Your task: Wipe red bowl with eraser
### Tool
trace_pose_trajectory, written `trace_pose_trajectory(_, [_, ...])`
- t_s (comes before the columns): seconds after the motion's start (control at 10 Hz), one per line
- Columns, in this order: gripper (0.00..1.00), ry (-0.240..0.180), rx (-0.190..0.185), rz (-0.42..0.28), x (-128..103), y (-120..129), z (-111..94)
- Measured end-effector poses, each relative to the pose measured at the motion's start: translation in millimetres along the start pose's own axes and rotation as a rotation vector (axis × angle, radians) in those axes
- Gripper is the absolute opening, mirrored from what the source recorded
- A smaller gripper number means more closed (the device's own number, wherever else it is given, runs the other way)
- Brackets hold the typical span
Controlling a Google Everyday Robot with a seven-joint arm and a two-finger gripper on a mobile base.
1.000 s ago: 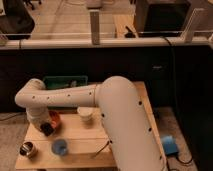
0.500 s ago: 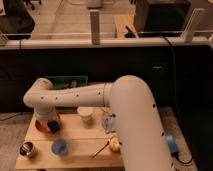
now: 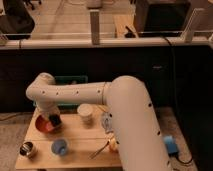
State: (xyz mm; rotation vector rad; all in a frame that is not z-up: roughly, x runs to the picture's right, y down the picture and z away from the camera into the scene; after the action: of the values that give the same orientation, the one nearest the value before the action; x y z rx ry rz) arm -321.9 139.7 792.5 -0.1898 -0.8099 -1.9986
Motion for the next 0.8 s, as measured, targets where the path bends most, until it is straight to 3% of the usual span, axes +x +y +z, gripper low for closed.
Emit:
trace_pose_trajectory(0.3, [0.00,-0.012,0.017,-0.034,19,-10,12])
trace_pose_trajectory(0.5, [0.00,-0.032,0.039,-0.086,28,-33,21])
trace_pose_trajectory(0.8, [0.00,-0.068,0.059,-0.158,12,-58,28])
